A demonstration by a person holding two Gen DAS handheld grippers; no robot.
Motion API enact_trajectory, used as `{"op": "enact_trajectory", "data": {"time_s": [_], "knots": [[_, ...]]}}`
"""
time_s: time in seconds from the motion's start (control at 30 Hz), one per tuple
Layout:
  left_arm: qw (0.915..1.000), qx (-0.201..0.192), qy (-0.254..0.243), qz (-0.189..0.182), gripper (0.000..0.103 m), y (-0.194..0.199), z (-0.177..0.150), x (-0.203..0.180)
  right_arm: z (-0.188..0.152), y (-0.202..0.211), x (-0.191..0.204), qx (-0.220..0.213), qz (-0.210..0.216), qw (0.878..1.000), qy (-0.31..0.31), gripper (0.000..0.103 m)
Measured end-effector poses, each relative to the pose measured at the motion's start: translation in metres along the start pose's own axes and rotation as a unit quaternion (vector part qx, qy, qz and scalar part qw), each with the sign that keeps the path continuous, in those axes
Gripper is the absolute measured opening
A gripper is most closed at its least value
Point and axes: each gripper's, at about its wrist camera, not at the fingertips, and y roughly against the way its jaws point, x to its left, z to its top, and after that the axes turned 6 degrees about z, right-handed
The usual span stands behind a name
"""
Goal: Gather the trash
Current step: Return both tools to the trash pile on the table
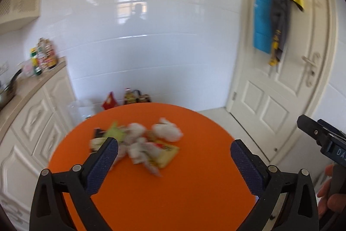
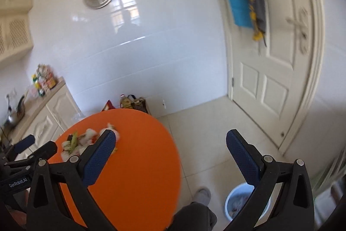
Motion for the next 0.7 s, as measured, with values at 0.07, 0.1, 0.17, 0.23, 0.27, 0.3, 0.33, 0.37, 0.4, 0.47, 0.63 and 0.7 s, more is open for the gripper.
{"op": "enact_trajectory", "data": {"time_s": [0.07, 0.1, 0.17, 0.23, 0.27, 0.3, 0.33, 0.37, 0.4, 0.47, 0.63, 0.7], "knots": [[0.9998, -0.006, 0.014, 0.012, 0.102, 0.021, -0.01, 0.02, 0.003, -0.004, 0.026, 0.0, 0.016, 1.0, 0.018, 0.103], [0.9996, -0.009, 0.02, 0.02, 0.102, 0.032, -0.015, 0.03, 0.003, -0.004, 0.037, 0.0, 0.021, 0.999, 0.025, 0.103], [0.9988, -0.015, 0.03, 0.034, 0.102, 0.05, -0.02, 0.05, 0.005, -0.007, 0.064, 0.001, 0.035, 0.998, 0.045, 0.103], [0.9977, -0.017, 0.043, 0.049, 0.102, 0.07, -0.03, 0.074, 0.003, -0.009, 0.078, 0.001, 0.05, 0.997, 0.057, 0.103], [0.9972, -0.017, 0.048, 0.054, 0.102, 0.071, -0.029, 0.081, 0.002, -0.01, 0.086, 0.001, 0.061, 0.996, 0.064, 0.103], [0.9966, -0.016, 0.054, 0.06, 0.102, 0.074, -0.029, 0.088, 0.001, -0.012, 0.097, 0.004, 0.072, 0.995, 0.074, 0.103], [0.9959, -0.015, 0.059, 0.066, 0.102, 0.08, -0.034, 0.096, 0.001, -0.014, 0.106, 0.006, 0.081, 0.993, 0.081, 0.103], [0.9952, -0.014, 0.063, 0.073, 0.102, 0.079, -0.032, 0.097, 0.0, -0.016, 0.114, 0.008, 0.09, 0.992, 0.088, 0.103], [0.9944, -0.012, 0.068, 0.08, 0.102, 0.084, -0.037, 0.103, -0.002, -0.017, 0.122, 0.01, 0.098, 0.991, 0.093, 0.103], [0.993, -0.005, 0.076, 0.09, 0.102, 0.078, -0.033, 0.103, -0.005, -0.023, 0.134, 0.015, 0.106, 0.989, 0.103, 0.103], [0.9898, 0.014, 0.097, 0.103, 0.102, 0.07, -0.034, 0.108, -0.013, -0.047, 0.146, 0.042, 0.115, 0.986, 0.112, 0.103], [0.989, 0.027, 0.102, 0.104, 0.102, 0.06, -0.033, 0.11, -0.018, -0.058, 0.144, 0.056, 0.115, 0.985, 0.114, 0.103]]}}
